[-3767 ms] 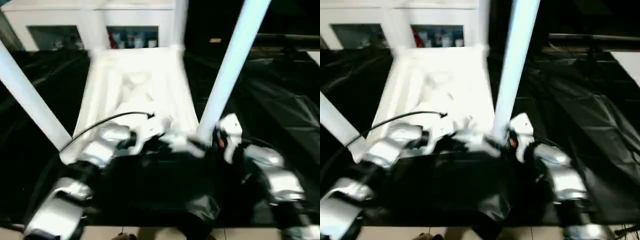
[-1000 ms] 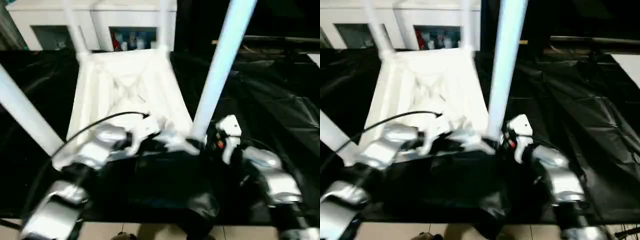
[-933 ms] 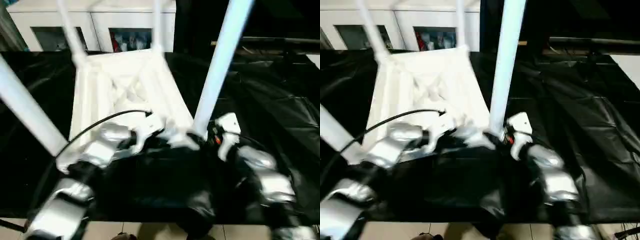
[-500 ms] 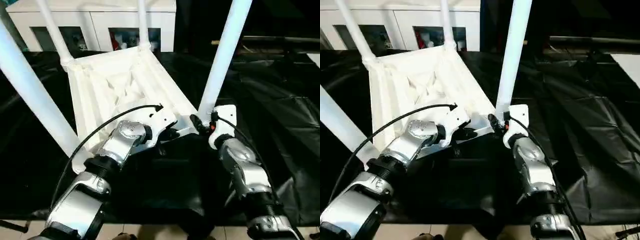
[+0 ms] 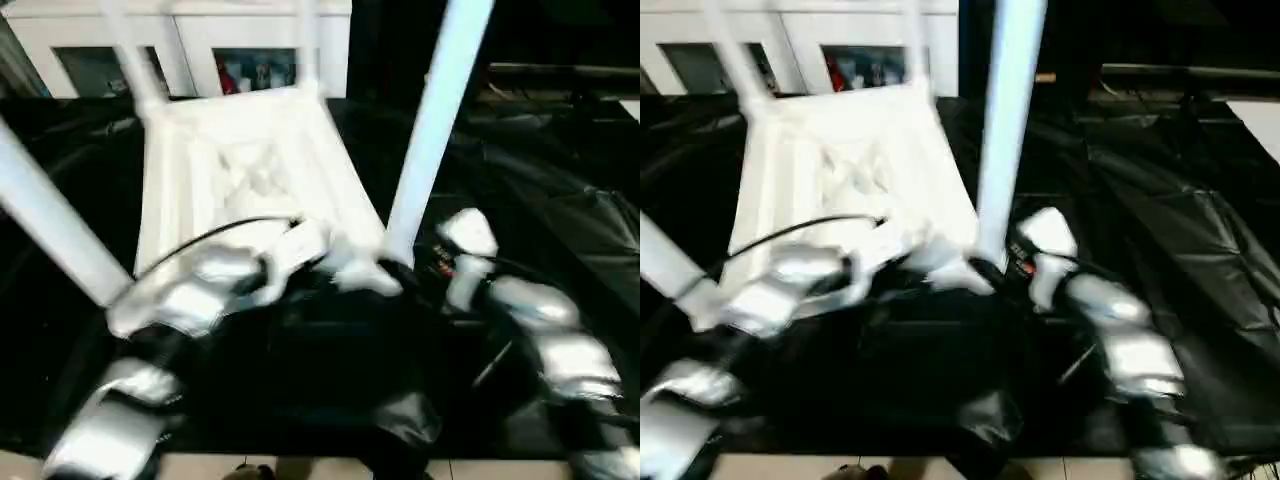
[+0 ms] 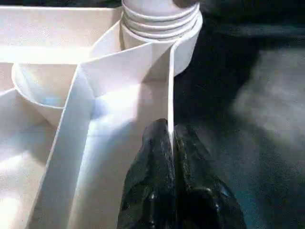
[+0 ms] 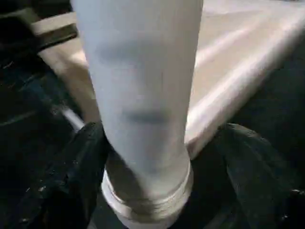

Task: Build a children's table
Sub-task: Rotate leg to tighten

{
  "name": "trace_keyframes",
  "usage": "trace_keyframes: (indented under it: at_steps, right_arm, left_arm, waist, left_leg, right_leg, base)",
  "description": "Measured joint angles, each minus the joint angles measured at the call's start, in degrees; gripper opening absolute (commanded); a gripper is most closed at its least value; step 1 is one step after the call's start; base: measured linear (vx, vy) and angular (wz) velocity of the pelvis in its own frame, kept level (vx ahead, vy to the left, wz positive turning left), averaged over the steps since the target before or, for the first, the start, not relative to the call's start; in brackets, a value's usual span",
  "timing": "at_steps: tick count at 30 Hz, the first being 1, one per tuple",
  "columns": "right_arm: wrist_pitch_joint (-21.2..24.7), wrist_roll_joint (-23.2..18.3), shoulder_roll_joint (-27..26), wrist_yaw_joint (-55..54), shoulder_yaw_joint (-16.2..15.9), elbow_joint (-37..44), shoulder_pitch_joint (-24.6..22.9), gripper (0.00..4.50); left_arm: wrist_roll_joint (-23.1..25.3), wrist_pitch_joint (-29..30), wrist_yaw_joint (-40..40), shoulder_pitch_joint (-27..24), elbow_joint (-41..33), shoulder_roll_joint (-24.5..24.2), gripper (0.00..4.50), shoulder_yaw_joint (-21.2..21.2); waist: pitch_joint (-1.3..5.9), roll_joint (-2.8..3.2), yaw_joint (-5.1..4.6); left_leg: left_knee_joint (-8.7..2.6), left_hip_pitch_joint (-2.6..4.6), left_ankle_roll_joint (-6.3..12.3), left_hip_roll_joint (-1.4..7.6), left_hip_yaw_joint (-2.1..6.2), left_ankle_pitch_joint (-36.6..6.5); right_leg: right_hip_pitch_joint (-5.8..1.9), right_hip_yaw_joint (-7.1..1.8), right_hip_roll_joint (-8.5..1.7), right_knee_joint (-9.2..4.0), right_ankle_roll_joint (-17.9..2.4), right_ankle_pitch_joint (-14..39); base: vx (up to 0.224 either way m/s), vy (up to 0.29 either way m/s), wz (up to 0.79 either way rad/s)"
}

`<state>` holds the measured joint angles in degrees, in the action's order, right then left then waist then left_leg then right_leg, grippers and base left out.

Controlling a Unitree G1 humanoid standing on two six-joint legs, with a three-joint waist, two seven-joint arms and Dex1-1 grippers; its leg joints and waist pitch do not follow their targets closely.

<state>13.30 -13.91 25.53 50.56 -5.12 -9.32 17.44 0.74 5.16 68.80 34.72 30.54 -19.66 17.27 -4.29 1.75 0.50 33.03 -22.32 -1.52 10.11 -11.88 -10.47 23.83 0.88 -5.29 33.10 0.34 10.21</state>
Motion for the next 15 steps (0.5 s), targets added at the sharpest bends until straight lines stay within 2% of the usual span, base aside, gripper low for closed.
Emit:
trace_keyframes:
  at_steps: [4, 15]
  right_arm:
    - [0.56, -0.15, 1.96, 4.13, -2.14, 1.33, -0.62, 3.78]
    - [2.05, 0.38, 3.41, 6.99, -3.71, 1.37, -1.58, 3.78]
  left_arm:
    - [-0.61, 0.00, 3.52, -0.51, -1.01, -0.59, 0.00, 1.03]
    - [-0.61, -0.29, 4.12, -0.49, -1.05, -0.66, 0.00, 1.19]
  waist:
    - [-0.04, 0.01, 0.38]
    - [-0.06, 0.03, 0.85]
  left_leg:
    - [0.08, 0.01, -0.01, 0.00, -0.02, 0.01]
    - [0.10, 0.02, -0.01, 0.00, -0.05, 0.00]
  right_leg:
    - [-0.02, -0.03, -0.01, 0.05, -0.01, -0.01]
    - [-0.01, -0.05, -0.01, 0.08, -0.01, -0.01]
  base:
    - [0.000, 0.000, 0.00]
    - [0.000, 0.000, 0.00]
